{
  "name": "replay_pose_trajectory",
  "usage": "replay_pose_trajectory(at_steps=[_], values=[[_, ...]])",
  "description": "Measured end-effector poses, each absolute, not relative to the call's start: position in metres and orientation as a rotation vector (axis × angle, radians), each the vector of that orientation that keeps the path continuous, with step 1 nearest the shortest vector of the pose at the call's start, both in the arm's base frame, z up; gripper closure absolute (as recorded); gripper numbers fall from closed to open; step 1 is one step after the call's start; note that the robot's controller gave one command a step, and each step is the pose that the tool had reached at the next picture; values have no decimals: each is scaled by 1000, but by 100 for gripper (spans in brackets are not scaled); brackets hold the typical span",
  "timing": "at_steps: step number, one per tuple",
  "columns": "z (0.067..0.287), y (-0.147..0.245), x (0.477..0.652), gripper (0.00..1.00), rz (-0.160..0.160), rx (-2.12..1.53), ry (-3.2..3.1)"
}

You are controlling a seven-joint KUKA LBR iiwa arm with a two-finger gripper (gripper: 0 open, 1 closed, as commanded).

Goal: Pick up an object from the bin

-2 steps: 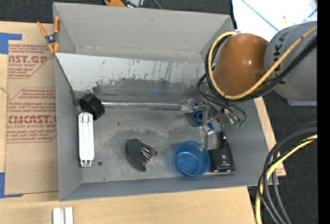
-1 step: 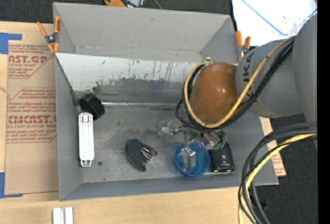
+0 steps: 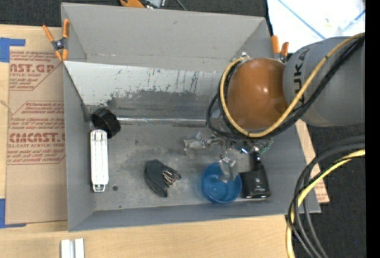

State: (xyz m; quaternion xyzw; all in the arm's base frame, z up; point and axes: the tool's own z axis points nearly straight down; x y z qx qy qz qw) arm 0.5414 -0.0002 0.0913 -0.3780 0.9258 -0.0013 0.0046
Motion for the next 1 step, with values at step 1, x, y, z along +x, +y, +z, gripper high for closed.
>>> replay_pose_trajectory(at_steps=[1], values=[[85, -57, 537, 0, 15, -1459, 2782]])
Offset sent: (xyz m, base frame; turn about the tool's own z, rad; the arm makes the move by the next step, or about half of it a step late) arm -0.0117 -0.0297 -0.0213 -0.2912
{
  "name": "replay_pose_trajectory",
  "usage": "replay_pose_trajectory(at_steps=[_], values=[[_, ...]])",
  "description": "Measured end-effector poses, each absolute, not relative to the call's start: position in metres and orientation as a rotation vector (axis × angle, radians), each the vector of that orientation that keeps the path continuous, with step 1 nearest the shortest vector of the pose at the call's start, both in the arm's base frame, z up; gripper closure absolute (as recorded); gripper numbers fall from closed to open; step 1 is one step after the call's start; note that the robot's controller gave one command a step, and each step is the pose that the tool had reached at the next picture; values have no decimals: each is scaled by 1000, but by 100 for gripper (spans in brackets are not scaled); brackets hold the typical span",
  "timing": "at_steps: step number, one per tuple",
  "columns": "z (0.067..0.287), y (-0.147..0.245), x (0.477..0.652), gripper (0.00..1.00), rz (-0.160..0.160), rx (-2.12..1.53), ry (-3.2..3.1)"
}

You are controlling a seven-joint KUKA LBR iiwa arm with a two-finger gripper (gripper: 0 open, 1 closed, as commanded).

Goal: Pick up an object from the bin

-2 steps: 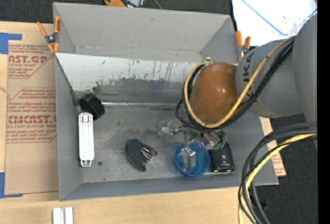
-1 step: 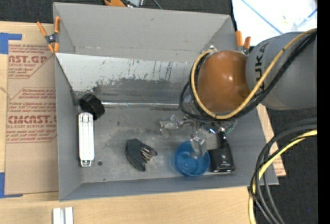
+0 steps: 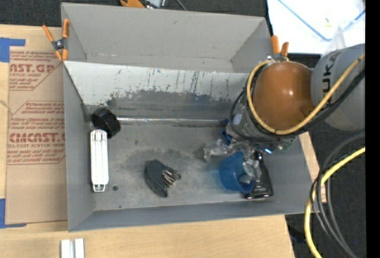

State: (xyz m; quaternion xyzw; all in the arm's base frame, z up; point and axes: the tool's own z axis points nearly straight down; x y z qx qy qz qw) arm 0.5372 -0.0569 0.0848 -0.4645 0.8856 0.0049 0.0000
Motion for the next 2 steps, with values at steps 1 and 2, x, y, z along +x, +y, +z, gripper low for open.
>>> replay_pose_trajectory(at_steps=[1, 2], values=[[71, -28, 531, 100, -2, -1586, 2691], [71, -28, 531, 100, -1, -1585, 2692]])
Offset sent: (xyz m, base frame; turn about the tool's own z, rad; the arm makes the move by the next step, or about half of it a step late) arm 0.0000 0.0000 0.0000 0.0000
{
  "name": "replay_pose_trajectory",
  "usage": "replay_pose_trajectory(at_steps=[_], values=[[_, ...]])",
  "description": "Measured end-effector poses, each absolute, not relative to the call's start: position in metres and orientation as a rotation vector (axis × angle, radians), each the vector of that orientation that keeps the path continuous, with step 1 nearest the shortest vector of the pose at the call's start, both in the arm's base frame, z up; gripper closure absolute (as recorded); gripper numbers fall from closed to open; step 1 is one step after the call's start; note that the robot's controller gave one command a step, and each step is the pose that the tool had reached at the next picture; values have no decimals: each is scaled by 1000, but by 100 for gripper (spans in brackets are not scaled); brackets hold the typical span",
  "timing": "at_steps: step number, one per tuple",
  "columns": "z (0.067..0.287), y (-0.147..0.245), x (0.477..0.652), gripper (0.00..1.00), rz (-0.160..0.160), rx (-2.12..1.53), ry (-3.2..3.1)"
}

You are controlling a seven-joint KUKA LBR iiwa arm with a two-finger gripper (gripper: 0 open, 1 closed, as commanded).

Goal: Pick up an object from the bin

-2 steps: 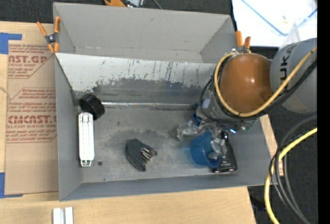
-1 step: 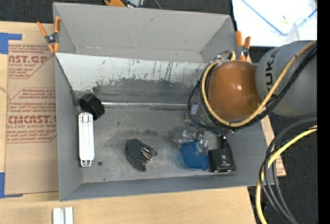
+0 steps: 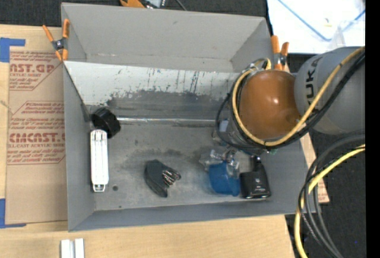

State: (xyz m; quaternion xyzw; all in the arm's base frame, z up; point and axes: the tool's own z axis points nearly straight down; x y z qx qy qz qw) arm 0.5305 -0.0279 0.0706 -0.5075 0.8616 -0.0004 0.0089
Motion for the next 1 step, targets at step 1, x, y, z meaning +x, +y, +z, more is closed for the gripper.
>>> replay_pose_trajectory(at_steps=[1], values=[[78, -48, 518, 100, 5, -1552, 2708]])
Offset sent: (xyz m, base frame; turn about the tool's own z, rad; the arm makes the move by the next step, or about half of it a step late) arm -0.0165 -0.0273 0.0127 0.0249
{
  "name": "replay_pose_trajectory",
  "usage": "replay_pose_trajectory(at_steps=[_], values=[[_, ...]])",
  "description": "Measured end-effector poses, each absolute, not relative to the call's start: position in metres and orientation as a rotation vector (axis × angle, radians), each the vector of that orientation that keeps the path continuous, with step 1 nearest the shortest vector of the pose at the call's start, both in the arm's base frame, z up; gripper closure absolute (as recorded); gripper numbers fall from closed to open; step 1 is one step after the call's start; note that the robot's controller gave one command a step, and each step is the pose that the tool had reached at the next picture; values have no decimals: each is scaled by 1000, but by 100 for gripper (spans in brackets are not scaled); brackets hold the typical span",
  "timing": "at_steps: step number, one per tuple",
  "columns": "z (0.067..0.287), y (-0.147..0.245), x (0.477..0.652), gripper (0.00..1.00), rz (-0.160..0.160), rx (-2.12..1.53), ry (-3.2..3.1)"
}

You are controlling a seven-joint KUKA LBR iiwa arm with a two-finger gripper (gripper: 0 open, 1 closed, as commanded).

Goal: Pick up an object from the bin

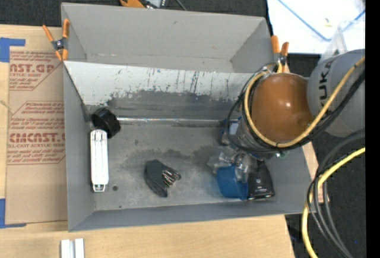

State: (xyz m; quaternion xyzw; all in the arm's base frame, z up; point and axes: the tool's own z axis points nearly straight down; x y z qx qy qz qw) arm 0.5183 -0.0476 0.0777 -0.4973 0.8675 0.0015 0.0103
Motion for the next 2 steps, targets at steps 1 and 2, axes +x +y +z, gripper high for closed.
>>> replay_pose_trajectory(at_steps=[1, 2], values=[[83, -53, 514, 100, 6, -1548, 2710], [83, -53, 514, 100, 6, -1548, 2710]])
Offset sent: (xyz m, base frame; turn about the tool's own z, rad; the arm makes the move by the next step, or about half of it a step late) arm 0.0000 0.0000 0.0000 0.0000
